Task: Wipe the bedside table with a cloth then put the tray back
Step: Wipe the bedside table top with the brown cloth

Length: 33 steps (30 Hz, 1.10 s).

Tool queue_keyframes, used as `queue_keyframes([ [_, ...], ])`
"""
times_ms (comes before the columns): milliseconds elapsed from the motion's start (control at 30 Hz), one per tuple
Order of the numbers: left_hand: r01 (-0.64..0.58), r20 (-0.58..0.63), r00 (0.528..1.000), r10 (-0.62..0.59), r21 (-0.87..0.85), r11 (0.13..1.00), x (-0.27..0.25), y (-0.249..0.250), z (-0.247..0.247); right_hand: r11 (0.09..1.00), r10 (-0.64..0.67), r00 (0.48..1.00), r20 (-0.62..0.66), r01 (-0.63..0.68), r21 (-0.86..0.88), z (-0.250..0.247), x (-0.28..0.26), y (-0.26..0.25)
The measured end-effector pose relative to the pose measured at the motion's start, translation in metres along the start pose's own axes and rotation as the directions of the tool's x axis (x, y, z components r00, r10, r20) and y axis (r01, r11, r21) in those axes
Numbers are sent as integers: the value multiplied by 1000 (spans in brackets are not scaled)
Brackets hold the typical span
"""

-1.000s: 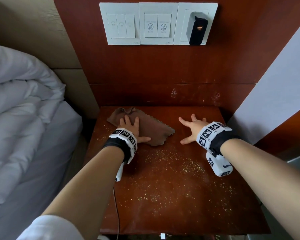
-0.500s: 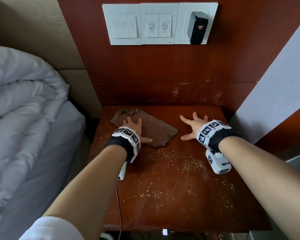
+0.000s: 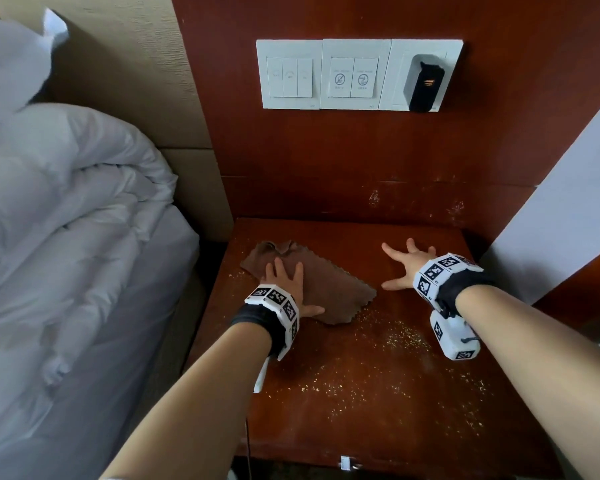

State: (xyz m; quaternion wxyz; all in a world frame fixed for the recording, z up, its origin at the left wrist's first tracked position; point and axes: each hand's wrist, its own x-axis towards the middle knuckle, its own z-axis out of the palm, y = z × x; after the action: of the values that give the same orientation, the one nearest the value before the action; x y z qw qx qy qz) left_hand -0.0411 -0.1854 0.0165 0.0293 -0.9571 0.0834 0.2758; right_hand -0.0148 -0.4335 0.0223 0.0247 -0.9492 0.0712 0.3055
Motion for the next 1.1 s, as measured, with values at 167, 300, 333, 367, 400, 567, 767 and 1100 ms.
queue_keyframes([
  [167,-59,11,998,60,-81,995,-6,-14,-4,1000,-8,1000,8,8,10,0,2,2],
  [300,-23,-56,998,13,-187,982,-19,-43,-4,1000,-5,1000,1,5,0,-2,-2,0],
  [333,-1,-69,998,-14,-209,978,-21,-52,-2,1000,-3,1000,-3,3,-3,-2,-3,-1],
  [367,25,-82,996,-45,-233,972,-24,-61,0,1000,1,1000,-4,-1,-6,-3,-4,-1],
  [400,54,-96,992,-80,-255,965,-27,-70,3,1000,6,1000,-5,-6,-14,-4,-6,-2],
  [567,127,-83,984,-157,-286,950,-36,-99,20,996,-85,992,-88,88,29,-5,-22,-25],
  [767,146,-61,983,-171,-295,944,-42,-121,24,879,-476,865,-160,474,-52,8,-36,-98],
  [1100,171,-14,983,-182,-289,942,-32,-129,28,824,-511,860,2,490,-282,15,-30,-150],
])
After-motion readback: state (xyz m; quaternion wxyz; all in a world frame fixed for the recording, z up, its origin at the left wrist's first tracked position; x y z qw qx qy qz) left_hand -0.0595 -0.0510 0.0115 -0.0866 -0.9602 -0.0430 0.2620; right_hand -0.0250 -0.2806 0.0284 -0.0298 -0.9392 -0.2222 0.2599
